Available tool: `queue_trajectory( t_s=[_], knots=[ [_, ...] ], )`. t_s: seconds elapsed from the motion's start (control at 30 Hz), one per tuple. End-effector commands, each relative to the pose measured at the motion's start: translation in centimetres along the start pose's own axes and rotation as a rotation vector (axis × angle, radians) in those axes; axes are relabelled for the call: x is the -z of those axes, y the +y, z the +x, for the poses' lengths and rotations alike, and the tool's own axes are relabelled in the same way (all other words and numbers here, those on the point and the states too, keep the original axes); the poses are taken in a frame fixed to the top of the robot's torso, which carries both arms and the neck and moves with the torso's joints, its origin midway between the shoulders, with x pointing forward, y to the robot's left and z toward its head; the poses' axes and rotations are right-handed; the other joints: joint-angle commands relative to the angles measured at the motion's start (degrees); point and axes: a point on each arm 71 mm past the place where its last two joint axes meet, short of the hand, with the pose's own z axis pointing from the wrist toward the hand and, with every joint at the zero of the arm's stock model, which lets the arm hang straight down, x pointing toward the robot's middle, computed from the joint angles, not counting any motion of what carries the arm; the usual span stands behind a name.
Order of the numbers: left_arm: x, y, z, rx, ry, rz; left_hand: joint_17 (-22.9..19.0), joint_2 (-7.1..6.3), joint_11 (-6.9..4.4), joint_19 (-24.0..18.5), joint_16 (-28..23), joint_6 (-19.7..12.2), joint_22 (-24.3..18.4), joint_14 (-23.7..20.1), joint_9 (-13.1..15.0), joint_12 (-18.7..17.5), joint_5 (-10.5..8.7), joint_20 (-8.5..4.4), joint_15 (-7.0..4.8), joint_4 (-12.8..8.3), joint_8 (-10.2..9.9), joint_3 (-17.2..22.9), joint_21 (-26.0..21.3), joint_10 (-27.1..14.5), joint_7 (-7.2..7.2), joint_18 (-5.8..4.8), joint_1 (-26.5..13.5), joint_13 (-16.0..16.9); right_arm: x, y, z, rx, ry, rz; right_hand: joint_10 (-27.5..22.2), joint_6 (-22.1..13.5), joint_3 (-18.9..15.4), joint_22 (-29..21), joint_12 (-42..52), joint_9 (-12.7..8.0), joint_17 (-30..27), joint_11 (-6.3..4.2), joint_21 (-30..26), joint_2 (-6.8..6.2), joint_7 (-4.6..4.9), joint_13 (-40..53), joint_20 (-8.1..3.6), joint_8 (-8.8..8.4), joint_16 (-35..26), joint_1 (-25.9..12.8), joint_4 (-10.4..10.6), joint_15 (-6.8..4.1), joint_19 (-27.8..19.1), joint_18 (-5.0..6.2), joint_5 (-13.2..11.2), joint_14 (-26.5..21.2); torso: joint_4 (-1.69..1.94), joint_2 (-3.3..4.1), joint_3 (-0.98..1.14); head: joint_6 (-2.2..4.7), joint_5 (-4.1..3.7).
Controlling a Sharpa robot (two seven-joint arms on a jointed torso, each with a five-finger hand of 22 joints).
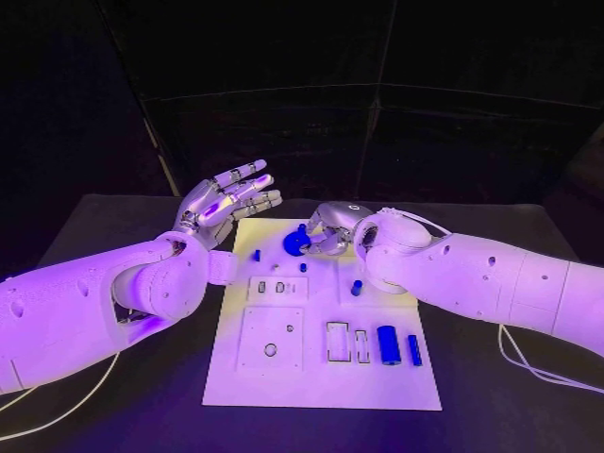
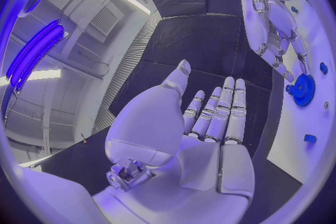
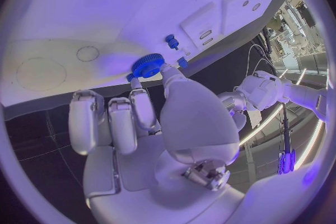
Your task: Assemble the parts on the task board
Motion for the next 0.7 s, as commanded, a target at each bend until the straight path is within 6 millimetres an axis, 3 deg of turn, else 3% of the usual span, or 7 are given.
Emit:
queue_trajectory(
  t_s=[0.03,0.27,0.5,0.67,0.7],
  knots=[
    [0.0,-0.2,0.1,0.0,0.015,0.01,-0.1,0.23,-0.07,0.1,-0.1,-0.3,0.0,-0.3,-0.1,-0.1,-0.25,-0.03,0.04,-0.5,-0.2,0.0,-0.3,-0.4,7.12,0.45,0.4,0.0,1.0,-0.1,-1.2,-0.038,-0.124,-0.053,0.2,0.3,-0.2,3.3,0.1,0.0,9.1,-0.01,0.4,0.02,-0.02,2.1,-0.19,-0.18,0.3,1.0,-0.4,0.27,0.4,-0.93,0.5,4.6,0.07,-0.06,-0.01,0.21,-0.12],
    [0.2,-0.3,-0.3,-0.004,0.008,0.01,-0.1,0.24,-0.07,0.2,-0.1,-0.2,0.0,-0.3,0.0,-0.1,-0.25,-0.03,0.04,-0.5,-0.2,0.0,-0.3,-0.3,7.12,0.44,0.4,0.0,4.7,-3.4,-2.6,-0.159,-0.172,-0.044,0.1,1.2,-0.7,3.0,0.0,0.1,8.5,-0.24,0.3,-0.32,-0.28,1.8,-0.31,0.06,0.0,2.7,-1.5,0.08,0.2,-0.86,0.2,4.4,-0.38,-0.27,0.06,0.36,-0.13],
    [0.3,-0.4,-0.5,-0.007,0.003,0.014,-0.1,0.24,-0.07,0.3,-0.1,-0.2,0.0,-0.3,0.0,0.0,-0.25,-0.03,0.04,-0.5,-0.1,0.0,-0.3,-0.1,7.11,0.44,0.4,0.0,8.3,-9.4,-3.8,-0.247,-0.141,-0.017,-0.1,2.5,-0.6,2.6,-0.4,0.1,8.3,-0.68,0.0,-0.79,-0.67,1.5,-0.69,0.33,-0.1,7.8,-4.7,-0.32,-0.2,-0.77,0.1,4.3,-1.3,-0.63,0.39,0.88,-1.44],
    [0.2,-0.4,-0.5,-0.006,0.004,0.014,-0.1,0.24,-0.07,0.4,-0.1,-0.1,0.0,-0.3,0.0,0.0,-0.25,-0.03,0.04,-0.5,-0.1,0.0,-0.3,0.0,7.11,0.44,0.4,0.0,9.4,-12.7,-4.4,-0.26,-0.142,0.012,-0.1,2.4,-0.9,2.7,-0.5,0.1,8.5,-0.7,0.1,-1.12,-0.67,1.4,-0.76,0.2,0.0,9.0,-5.6,-0.36,-0.1,-0.81,0.0,4.4,-1.35,-0.55,0.69,1.11,-2.5],
    [0.1,-0.3,-0.5,-0.006,0.004,0.014,-0.1,0.24,-0.07,0.4,-0.1,-0.1,0.0,-0.3,0.0,0.0,-0.25,-0.03,0.04,-0.5,-0.1,0.0,-0.3,0.0,7.11,0.44,0.4,0.0,9.5,-13.2,-4.4,-0.267,-0.141,0.02,-0.1,2.4,-1.1,2.7,-0.5,0.0,8.6,-0.69,0.1,-1.19,-0.66,1.4,-0.77,0.15,0.0,9.0,-5.6,-0.35,-0.1,-0.82,-0.6,4.4,-1.26,-0.52,0.63,1.21,-2.72]
  ],
)
